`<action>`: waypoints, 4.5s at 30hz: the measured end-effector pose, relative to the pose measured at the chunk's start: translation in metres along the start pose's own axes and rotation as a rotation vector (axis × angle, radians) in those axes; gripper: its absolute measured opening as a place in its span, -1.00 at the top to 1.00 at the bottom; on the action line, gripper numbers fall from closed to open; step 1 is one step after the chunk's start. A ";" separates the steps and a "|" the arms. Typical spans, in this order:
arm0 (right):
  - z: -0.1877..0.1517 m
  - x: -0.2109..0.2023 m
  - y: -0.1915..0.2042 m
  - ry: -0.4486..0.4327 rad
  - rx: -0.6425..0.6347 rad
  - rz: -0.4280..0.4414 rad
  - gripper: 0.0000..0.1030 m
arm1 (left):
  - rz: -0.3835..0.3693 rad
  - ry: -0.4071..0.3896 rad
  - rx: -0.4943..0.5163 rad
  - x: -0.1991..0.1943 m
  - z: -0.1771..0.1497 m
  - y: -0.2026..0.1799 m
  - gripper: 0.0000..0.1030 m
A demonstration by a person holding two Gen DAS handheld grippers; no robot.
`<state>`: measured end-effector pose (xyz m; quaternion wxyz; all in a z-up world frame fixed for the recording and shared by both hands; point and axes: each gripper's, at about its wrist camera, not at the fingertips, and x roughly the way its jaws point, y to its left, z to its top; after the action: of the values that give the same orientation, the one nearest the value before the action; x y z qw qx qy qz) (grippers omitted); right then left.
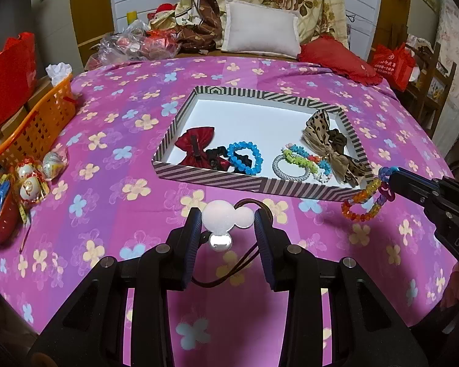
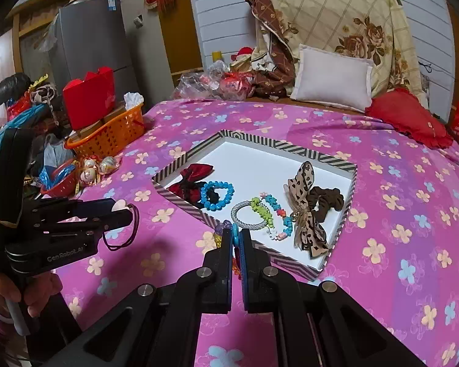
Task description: Organize jewelry
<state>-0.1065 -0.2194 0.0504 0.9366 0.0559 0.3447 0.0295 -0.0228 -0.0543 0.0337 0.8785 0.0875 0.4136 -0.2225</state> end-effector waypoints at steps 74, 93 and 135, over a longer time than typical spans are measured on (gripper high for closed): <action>0.038 0.117 -0.058 0.107 0.166 -0.002 0.17 | 0.077 0.127 -0.128 0.131 0.079 0.005 -0.23; 0.001 0.040 -0.024 0.010 0.134 -0.114 -0.21 | 0.137 -0.030 -0.075 0.034 0.023 -0.015 -0.23; -0.006 0.028 -0.010 0.036 0.124 -0.139 -0.37 | 0.186 -0.097 -0.095 -0.006 0.010 -0.013 -0.23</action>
<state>-0.0890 -0.2258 0.0272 0.9248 0.0890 0.3657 -0.0558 -0.0254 -0.0672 0.0448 0.9175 0.0731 0.3706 -0.1242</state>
